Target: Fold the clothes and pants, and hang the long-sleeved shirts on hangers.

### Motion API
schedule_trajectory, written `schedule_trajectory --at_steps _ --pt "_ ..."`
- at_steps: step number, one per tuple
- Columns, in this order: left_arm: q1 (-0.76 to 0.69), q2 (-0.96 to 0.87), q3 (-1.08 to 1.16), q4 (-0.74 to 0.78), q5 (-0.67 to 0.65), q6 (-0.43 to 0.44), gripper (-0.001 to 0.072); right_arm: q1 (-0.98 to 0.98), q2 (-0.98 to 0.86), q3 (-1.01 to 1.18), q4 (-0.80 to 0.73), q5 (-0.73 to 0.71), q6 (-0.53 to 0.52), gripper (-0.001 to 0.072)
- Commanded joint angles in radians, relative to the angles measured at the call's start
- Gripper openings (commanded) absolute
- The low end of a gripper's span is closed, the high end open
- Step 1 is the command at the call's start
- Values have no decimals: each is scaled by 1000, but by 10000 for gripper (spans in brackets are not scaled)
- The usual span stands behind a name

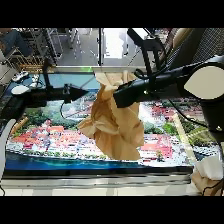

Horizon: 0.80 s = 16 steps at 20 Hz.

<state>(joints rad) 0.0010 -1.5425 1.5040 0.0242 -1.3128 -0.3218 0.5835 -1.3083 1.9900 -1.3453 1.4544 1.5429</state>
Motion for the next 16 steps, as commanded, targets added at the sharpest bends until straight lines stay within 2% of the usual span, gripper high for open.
schedule_trajectory --at_steps 1,4,6,7,8,11,14,15,16 --pt "27 1 0 -83 -63 101 9 2 26 0 -126 -5 -233 512" --pt "28 0 0 -59 -137 137 8 -8 26 0 -458 -157 -613 544" --pt "28 -1 0 -58 -139 137 9 -42 -8 -1 -461 -256 -878 662" --pt "29 -1 0 -58 -139 137 9 -43 -34 -1 -438 -304 -978 662" --pt "29 -1 0 -58 -139 136 9 -43 -61 -1 -412 -357 -1011 664" --pt "29 -1 0 -47 -138 136 9 -38 -160 -1 -266 -489 -1022 669" --pt "32 -1 0 0 -138 135 9 -39 -246 -1 -234 -547 -1021 643" --pt "32 -1 0 18 -138 135 9 -41 -266 0 -235 -566 -1020 614" --pt "32 -1 0 31 -138 135 9 -42 -278 -1 -239 -578 -1008 487"
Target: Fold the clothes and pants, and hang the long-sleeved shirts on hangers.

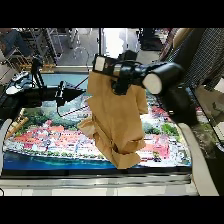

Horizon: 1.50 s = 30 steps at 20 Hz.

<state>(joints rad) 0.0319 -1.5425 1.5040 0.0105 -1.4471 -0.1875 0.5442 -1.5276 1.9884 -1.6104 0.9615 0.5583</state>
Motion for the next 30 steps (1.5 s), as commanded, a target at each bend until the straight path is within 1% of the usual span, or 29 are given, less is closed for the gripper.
schedule_trajectory --at_steps 1,2,3,4,5,6,7,8,9,11,12,13,14,16,17,18,19,20,21,22,23,24,26,27,29,30 --pt "1 -1 0 46 0 1 9 -9 -63 1 23 -90 -8 325" --pt "1 -1 0 42 12 2 10 -13 -62 1 40 -85 13 228" --pt "1 0 0 41 38 2 11 -17 -59 1 53 -67 15 106" --pt "1 -1 0 42 69 2 12 -17 -56 1 58 -44 6 23" --pt "2 0 0 41 117 3 146 -16 -56 1 63 -29 -11 23" --pt "3 0 0 42 179 -2 505 -16 -56 1 66 -22 -29 22" --pt "8 0 1 43 245 -17 693 -16 -56 1 66 -17 -31 22" --pt "20 0 5 57 279 -15 706 -16 -56 1 65 -6 -31 21" --pt "39 0 17 87 281 -53 706 -17 -56 1 61 9 -32 21" --pt "92 4 86 180 249 -228 710 -17 -57 1 53 63 -46 21" --pt "117 8 137 202 224 -252 712 -17 -59 0 53 96 -56 20" --pt "141 14 198 199 205 -256 712 -17 -59 -9 53 115 -58 20" --pt "161 21 256 203 207 -278 712 -17 -59 -18 49 129 -54 20" --pt "201 27 367 203 204 -293 712 -17 -59 -30 38 137 -45 20" --pt "222 31 404 212 208 -362 708 -17 -58 -30 16 130 5 20" --pt "241 37 420 257 211 -497 706 -17 -53 -30 -40 109 101 20" --pt "257 46 419 364 207 -675 695 -24 -47 -27 -92 85 200 20" --pt "269 48 419 563 181 -913 682 -33 -36 -22 -129 62 299 20" --pt "264 43 411 782 125 -1119 682 -44 -25 -11 -151 51 375 20" --pt "249 37 379 907 77 -1180 683 -57 -11 4 -155 49 420 20" --pt "230 35 310 916 54 -1162 683 -66 5 15 -151 46 425 20" --pt "208 35 222 843 63 -1109 684 -67 26 18 -152 38 425 20" --pt "136 35 -1 575 130 -929 686 -63 64 18 -145 35 425 21" --pt "80 35 -120 460 187 -819 689 -63 79 18 -141 35 425 21" --pt "-45 35 -308 328 333 -608 701 -64 101 18 -140 34 425 21" --pt "-101 35 -372 275 422 -537 702 -64 109 18 -140 34 425 21"
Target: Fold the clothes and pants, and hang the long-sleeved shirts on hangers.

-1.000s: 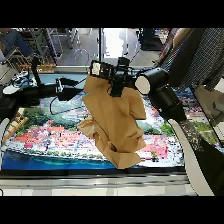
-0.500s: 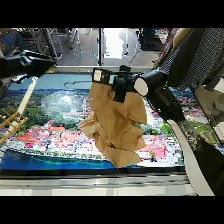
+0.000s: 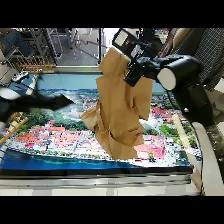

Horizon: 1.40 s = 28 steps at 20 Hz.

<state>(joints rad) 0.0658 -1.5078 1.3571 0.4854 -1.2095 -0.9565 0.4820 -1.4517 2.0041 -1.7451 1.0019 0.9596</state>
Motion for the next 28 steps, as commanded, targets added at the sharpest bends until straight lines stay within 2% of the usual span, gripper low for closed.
schedule_trajectory --at_steps 1,2,4,7,9,10,11,12,13,15,17,20,22,24,26,28 --pt "-187 0 -272 -240 285 271 702 -2 41 3 -5 -6 24 21" --pt "-231 -10 -288 -248 374 273 702 -1 48 3 -5 -6 24 21" --pt "-284 -51 -272 -300 460 301 703 -2 59 3 4 -5 24 21" --pt "-318 -138 -174 -475 481 407 683 -1 71 3 36 6 24 21" --pt "-322 -185 -89 -555 533 428 452 -2 76 3 45 22 24 21" --pt "-321 -201 -53 -571 557 422 401 -2 79 3 59 31 24 21" --pt "-321 -216 -21 -572 563 422 317 -2 83 3 76 34 24 21" --pt "-320 -219 0 -569 561 423 93 -2 86 3 86 34 24 21" --pt "-315 -219 20 -568 548 441 10 -2 91 3 99 35 24 21" --pt "-274 -209 92 -564 517 430 7 -2 108 3 118 58 24 21" --pt "-188 -203 221 -474 518 264 7 -2 137 3 176 126 19 21" --pt "-63 -221 470 -128 518 -74 7 -5 171 3 283 196 -18 20" --pt "-23 -235 587 -11 508 -215 7 -12 171 0 310 267 -19 20" --pt "-5 -238 649 -23 494 -233 8 -15 168 -24 313 335 -27 20" --pt "-2 -237 679 -23 451 -233 8 -14 166 -61 311 373 -86 20" --pt "5 -236 682 -22 398 -233 7 -14 166 -109 231 383 -100 19"
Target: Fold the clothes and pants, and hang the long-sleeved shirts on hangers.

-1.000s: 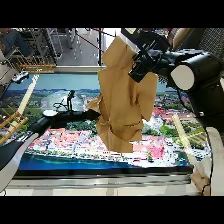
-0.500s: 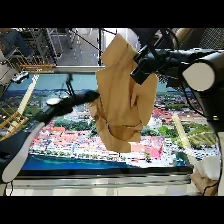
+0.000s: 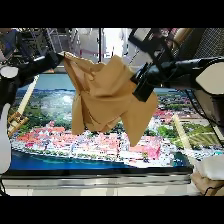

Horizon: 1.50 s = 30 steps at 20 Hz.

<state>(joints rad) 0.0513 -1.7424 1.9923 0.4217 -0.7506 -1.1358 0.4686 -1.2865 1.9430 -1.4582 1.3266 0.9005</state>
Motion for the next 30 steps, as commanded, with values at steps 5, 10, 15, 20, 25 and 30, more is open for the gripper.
schedule_trajectory --at_steps 5,10,15,20,25,30 --pt "60 43 47 41 -222 -14 8 -1 -58 -158 -240 85 7 18" --pt "39 148 46 42 -420 13 8 -1 -149 -159 -330 -134 413 18" --pt "-152 149 -65 77 -781 6 306 -35 -123 -34 -364 -216 858 18" --pt "-306 152 -94 250 -736 5 418 -105 -62 180 -412 -5 856 19" --pt "-303 194 -94 244 -758 -9 415 -464 27 168 -551 62 917 19" --pt "-261 237 -94 244 -827 -8 415 -1000 42 168 -613 110 947 19"
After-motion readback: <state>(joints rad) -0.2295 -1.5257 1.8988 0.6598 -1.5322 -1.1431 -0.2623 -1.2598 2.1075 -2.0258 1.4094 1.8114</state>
